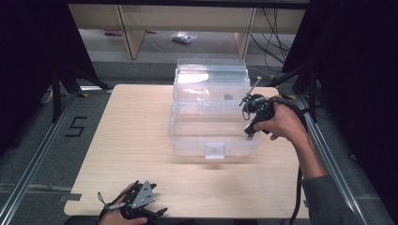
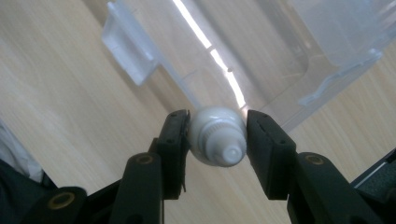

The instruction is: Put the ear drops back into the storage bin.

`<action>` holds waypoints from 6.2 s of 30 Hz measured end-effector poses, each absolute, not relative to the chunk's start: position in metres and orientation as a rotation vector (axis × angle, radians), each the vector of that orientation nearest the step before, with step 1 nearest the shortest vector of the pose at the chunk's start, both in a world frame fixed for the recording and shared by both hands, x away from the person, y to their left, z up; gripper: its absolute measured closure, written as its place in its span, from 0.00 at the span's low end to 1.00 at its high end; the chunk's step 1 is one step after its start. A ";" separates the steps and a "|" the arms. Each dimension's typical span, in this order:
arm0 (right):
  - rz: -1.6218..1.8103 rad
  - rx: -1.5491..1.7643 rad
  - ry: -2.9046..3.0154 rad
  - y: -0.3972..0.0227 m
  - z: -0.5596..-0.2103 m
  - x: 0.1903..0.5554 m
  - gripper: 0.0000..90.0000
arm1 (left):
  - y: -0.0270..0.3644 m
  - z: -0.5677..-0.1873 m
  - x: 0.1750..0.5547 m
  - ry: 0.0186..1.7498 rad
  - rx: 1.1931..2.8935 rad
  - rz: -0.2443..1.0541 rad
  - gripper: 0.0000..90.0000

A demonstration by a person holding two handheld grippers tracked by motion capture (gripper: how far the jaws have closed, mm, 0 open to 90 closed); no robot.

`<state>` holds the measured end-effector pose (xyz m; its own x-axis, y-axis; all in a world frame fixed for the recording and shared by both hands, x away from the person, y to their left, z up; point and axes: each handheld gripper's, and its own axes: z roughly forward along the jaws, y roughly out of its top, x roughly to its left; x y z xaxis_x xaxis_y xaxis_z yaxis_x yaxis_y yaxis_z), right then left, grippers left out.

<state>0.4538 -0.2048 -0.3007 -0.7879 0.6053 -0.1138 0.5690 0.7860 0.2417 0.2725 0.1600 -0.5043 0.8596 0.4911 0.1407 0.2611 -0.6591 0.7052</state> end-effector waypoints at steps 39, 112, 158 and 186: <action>0.152 1.144 2.812 -0.200 -0.361 0.525 0.67 | 0.159 -0.506 0.272 0.547 2.296 0.407 0.17; 0.366 1.230 2.736 -0.210 -0.377 0.504 0.31 | 0.160 -0.506 0.273 0.552 2.314 0.406 0.17; 0.691 1.071 2.629 -0.213 -0.381 0.413 0.26 | 0.159 -0.504 0.272 0.547 2.303 0.410 0.17; 0.802 0.992 2.597 -0.210 -0.399 0.382 0.25 | 0.160 -0.504 0.272 0.538 2.315 0.418 0.17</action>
